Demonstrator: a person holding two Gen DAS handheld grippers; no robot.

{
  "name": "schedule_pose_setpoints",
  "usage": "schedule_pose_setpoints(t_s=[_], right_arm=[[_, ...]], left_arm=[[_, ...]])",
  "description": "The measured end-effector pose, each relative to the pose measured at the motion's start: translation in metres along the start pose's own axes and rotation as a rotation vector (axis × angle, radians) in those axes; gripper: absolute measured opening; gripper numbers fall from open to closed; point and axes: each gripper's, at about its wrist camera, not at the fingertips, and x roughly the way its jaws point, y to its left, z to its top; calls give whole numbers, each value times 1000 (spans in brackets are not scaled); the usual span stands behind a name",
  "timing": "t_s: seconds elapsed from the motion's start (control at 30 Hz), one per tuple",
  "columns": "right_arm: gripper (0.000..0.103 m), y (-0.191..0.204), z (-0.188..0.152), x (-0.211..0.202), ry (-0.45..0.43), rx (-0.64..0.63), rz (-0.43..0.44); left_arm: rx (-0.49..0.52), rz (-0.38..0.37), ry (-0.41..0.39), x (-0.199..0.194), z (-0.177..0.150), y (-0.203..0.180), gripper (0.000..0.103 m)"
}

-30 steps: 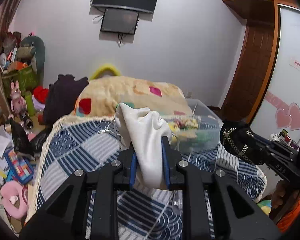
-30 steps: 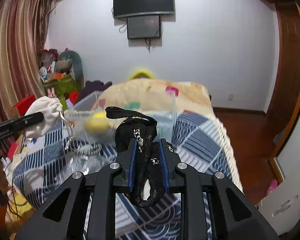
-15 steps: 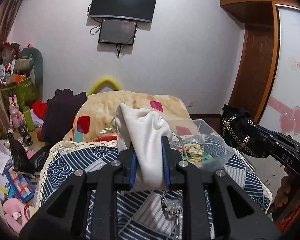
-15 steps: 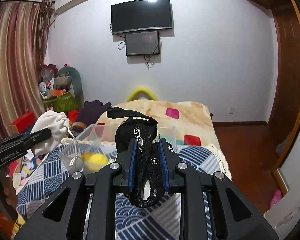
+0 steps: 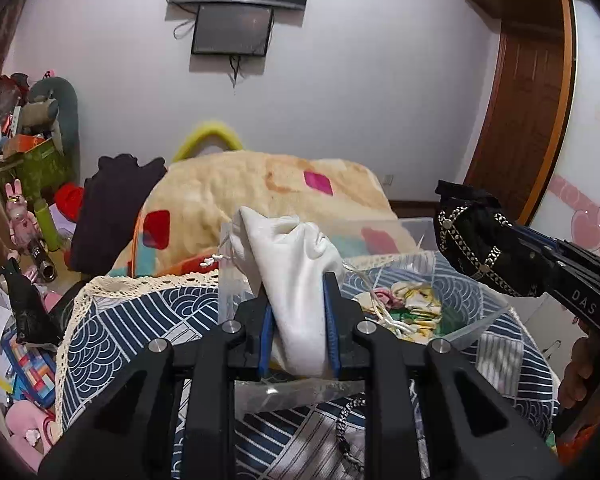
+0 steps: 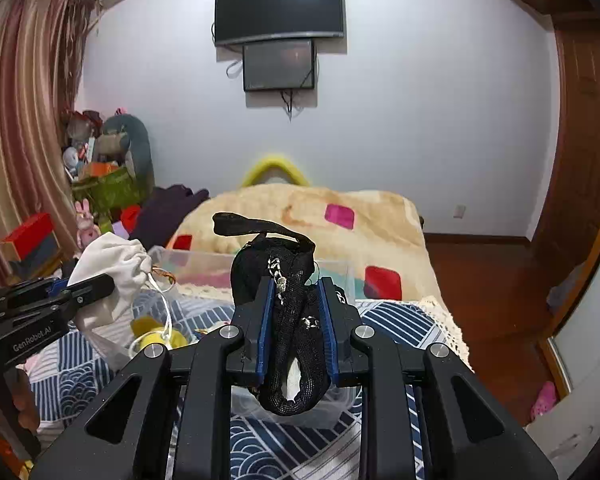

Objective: Organize soft objects
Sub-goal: 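Place the cloth bag with the left tool into the box while the right tool places the bra in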

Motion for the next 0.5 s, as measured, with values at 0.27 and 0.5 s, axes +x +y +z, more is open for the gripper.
schedule_pose_setpoints(t_s=[0.27,0.5], right_arm=[[20,3,-5,30,91,-19,-9],[20,4,-12,44,151,-39,-14]], left_arm=[[30,0,68,32,1,-3,22],[38,-9,108,44,-4,-5,22]])
